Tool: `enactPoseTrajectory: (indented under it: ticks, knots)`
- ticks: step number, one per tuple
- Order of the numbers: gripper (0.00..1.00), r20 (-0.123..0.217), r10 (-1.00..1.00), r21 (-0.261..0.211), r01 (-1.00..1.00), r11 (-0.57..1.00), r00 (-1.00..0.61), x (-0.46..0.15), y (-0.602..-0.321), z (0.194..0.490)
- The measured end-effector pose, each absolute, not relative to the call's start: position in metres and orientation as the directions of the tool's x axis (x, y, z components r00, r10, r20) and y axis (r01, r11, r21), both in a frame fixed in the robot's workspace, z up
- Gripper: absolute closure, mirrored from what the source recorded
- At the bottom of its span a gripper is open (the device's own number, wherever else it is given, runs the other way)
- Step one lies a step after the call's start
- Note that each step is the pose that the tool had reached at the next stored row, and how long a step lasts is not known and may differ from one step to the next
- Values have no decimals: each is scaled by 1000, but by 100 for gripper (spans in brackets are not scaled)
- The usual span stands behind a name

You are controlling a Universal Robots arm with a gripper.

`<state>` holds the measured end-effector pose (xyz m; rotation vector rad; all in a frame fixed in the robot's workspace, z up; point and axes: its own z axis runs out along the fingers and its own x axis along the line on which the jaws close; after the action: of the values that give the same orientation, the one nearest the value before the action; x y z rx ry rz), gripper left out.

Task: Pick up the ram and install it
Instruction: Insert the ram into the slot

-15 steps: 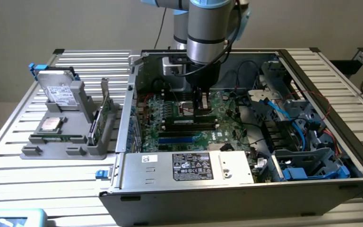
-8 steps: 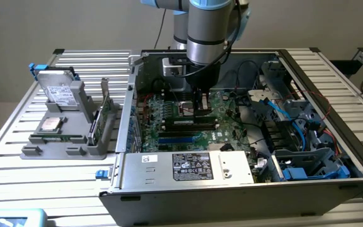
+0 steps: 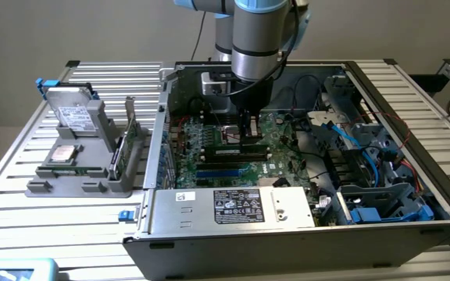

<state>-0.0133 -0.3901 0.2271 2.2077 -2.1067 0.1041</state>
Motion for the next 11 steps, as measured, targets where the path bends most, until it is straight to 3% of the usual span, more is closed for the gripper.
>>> enactPoseTrajectory:
  ticks: [11]
  knots:
    - [86,110,-993,17,-999,-46,48,-13,-391,226]
